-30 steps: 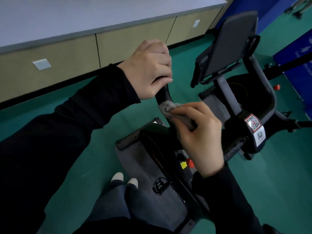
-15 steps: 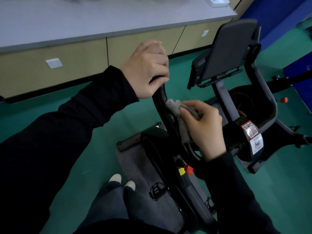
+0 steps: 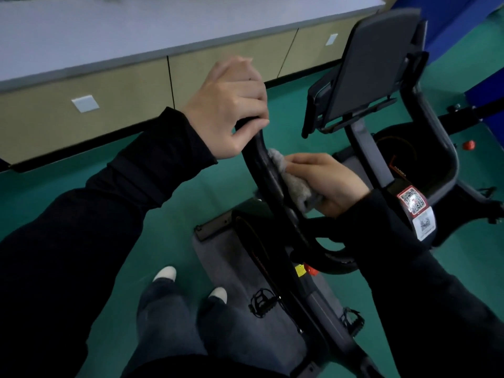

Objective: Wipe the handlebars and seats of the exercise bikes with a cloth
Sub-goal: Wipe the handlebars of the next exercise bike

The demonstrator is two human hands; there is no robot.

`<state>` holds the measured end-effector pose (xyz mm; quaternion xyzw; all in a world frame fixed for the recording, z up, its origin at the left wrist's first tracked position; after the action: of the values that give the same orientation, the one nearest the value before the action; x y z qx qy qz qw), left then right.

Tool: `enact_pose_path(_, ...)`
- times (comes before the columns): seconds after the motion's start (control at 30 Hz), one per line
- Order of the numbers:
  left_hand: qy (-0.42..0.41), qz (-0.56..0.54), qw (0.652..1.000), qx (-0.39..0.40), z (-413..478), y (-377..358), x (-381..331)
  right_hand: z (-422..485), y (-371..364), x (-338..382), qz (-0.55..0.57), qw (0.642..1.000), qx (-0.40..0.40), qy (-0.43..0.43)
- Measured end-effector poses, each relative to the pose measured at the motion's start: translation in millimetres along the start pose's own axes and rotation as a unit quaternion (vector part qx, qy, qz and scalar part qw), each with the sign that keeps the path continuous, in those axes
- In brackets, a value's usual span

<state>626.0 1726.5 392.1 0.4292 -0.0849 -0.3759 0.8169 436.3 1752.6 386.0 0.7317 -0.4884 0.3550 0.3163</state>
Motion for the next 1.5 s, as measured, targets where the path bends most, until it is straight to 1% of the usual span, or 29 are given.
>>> enact_pose_path(0.07,-0.007,-0.005,1.000,-0.003,0.1,-0.7,1.2,7.4,-9.7,6.4,0.046,0.999,0.002,-0.020)
enact_pose_path(0.13,-0.018,-0.009,1.000,-0.008,-1.0,-2.0,3.6,13.5,-12.8,10.5,0.055,0.997,0.020,-0.048)
enact_pose_path(0.23,-0.038,-0.011,0.999,-0.014,-2.4,-2.6,7.4,12.8,-4.5,12.1,0.007,0.993,0.078,-0.087)
enact_pose_path(0.33,-0.059,-0.006,0.998,-0.024,-1.7,-2.1,10.7,7.4,7.5,9.7,-0.036,0.988,0.095,-0.114)
enact_pose_path(0.4,-0.069,-0.006,0.997,-0.035,-1.2,-2.9,11.4,6.6,7.4,7.5,-0.033,0.989,0.079,-0.117)
enact_pose_path(0.57,-0.085,-0.006,0.995,-0.060,-1.2,-5.1,13.5,-0.8,-9.0,11.8,-0.015,0.997,0.016,-0.071)
enact_pose_path(0.6,-0.088,-0.005,0.994,-0.063,-0.8,-5.2,14.4,-6.3,-7.8,12.2,-0.035,0.997,-0.001,-0.064)
enact_pose_path(0.67,-0.094,-0.001,0.993,-0.066,0.0,-5.4,15.2,-22.3,-1.7,11.2,-0.135,0.988,-0.058,-0.040)
enact_pose_path(0.7,-0.098,-0.001,0.993,-0.067,0.7,-5.5,15.5,-32.0,0.1,9.7,-0.199,0.974,-0.102,-0.027)
enact_pose_path(0.77,-0.104,-0.003,0.992,-0.066,1.0,-5.8,16.3,-52.6,-7.4,3.3,-0.301,0.931,-0.208,0.014)
enact_pose_path(0.8,-0.106,-0.002,0.992,-0.063,0.9,-5.9,17.0,-61.7,-17.6,-0.4,-0.328,0.906,-0.263,0.045)
enact_pose_path(0.87,-0.107,0.001,0.992,-0.060,0.6,-6.1,18.1,-74.8,-40.8,-10.9,-0.344,0.859,-0.365,0.103)
enact_pose_path(0.93,-0.108,0.001,0.992,-0.058,0.3,-6.7,18.3,-81.4,-60.0,-24.5,-0.357,0.806,-0.453,0.134)
enact_pose_path(1.03,-0.114,0.001,0.992,-0.060,0.6,-7.8,18.4,-89.0,-79.1,-50.9,-0.342,0.726,-0.582,0.131)
enact_pose_path(1.1,-0.113,-0.003,0.992,-0.063,0.6,-8.2,18.2,-91.4,-93.1,-63.7,-0.286,0.685,-0.662,0.104)
enact_pose_path(1.17,-0.111,-0.007,0.992,-0.066,0.5,-8.3,17.2,-84.4,-108.2,-66.6,-0.223,0.649,-0.721,0.090)
enact_pose_path(1.23,-0.111,-0.012,0.992,-0.061,0.4,-8.4,17.1,-67.0,-124.3,-58.3,-0.190,0.627,-0.750,0.094)
enact_pose_path(1.27,-0.111,-0.012,0.992,-0.058,0.4,-8.2,17.5,-55.8,-132.0,-50.8,-0.183,0.626,-0.751,0.107)
enact_pose_path(1.37,-0.119,-0.003,0.992,-0.049,-0.6,-7.5,18.6,-28.9,-149.0,-31.2,-0.180,0.643,-0.727,0.160)
enact_pose_path(1.43,-0.123,0.000,0.991,-0.044,-1.3,-7.1,18.6,-28.2,-148.7,-32.0,-0.187,0.645,-0.721,0.170)
enact_pose_path(1.5,-0.122,-0.002,0.991,-0.045,-1.2,-7.4,18.6,-39.1,-142.9,-43.1,-0.190,0.622,-0.745,0.149)
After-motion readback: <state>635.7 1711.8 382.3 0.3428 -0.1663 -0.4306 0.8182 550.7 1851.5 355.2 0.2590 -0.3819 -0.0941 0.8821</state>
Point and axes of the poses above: each hand's wrist, its own z-axis towards the middle knuckle, its own y-axis out of the back of the hand, x = y × z, the point moved 1 cm from there along z, towards the middle knuckle, and after that the axes turned 1 degree about x, right-handed, at the moved point
